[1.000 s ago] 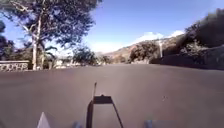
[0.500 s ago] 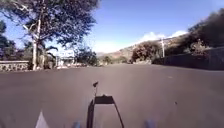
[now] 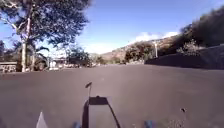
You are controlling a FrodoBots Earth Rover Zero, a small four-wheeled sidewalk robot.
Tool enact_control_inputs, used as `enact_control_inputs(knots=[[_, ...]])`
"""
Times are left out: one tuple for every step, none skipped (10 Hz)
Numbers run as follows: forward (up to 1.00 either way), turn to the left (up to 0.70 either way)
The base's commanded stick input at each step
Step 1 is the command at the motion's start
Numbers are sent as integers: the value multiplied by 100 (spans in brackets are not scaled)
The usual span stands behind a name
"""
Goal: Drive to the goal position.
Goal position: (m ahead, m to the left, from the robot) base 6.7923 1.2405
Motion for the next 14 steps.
enact_control_inputs(knots=[[70, 0], [70, 0], [70, 0], [70, 0], [70, 0], [70, 0], [70, 0], [70, 0], [70, 0], [70, 0], [70, 0], [70, 0], [70, 0], [70, 0]])
